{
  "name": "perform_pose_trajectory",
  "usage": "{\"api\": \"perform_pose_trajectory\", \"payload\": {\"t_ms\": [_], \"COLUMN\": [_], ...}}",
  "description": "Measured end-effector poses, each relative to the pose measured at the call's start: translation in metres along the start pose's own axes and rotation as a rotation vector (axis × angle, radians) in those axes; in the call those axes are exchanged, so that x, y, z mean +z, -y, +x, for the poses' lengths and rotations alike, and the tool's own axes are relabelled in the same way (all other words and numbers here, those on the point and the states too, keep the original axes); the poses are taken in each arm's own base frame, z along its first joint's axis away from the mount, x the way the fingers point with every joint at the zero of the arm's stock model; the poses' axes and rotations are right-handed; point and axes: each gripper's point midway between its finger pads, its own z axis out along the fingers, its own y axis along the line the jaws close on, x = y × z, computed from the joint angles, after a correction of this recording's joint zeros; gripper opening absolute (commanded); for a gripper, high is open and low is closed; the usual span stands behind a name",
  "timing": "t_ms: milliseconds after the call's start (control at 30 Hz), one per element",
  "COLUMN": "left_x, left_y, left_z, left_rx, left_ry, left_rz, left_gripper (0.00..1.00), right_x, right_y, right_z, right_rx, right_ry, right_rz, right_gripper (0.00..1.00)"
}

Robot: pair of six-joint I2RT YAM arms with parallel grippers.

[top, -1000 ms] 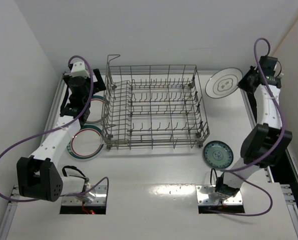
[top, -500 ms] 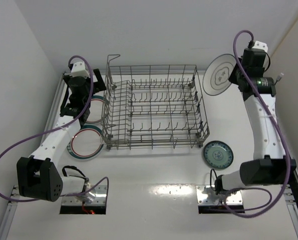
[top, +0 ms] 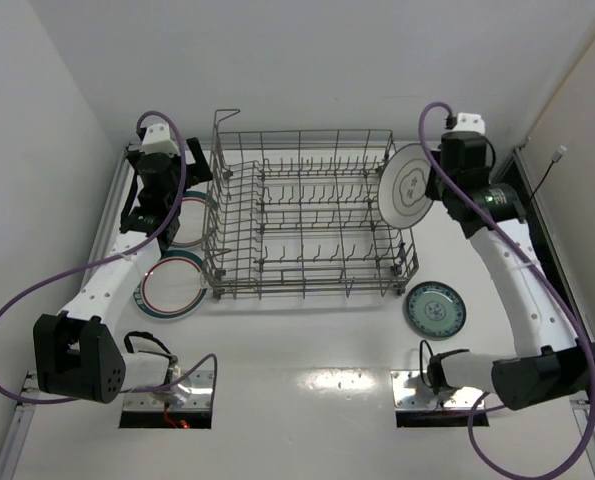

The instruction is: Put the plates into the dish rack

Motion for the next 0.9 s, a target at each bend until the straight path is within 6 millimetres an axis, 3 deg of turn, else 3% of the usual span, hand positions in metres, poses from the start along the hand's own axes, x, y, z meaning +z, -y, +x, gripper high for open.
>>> {"api": "perform_pose_trajectory", "payload": {"t_ms": [133,200,500,733,900], "left_x": [0.000,0.001,0.002,0.002,0.003], "left_y": [0.000,0.000,-0.001,-0.001,-0.001], "left_z": [0.001,0.002,0.009,0.009,0.009], "left_rx": [0.000,0.001,0.008,0.008,0.008], "left_ry": [-0.001,-0.004,-0.028,-0.028,-0.028], "left_rz": [0.000,-0.001,-0.005,-0.005,-0.005], "left_gripper": [1.00,1.00,1.00,1.00,1.00], "right_x": [0.005,0.005,0.006,0.023,0.031], "right_y": [-0.016,-0.018,-0.035,-0.063,-0.070], "right_z": [0.041,0.051,0.055,0.080,0.095], "right_rx": [-0.095,-0.125,-0.241,-0.349,-0.377], "right_ry": [-0.086,-0.099,-0.065,-0.107,-0.141], "right_rz": [-0.006,0.010,0.080,0.105,0.122], "right_gripper": [0.00,0.00,0.00,0.00,0.00]}}
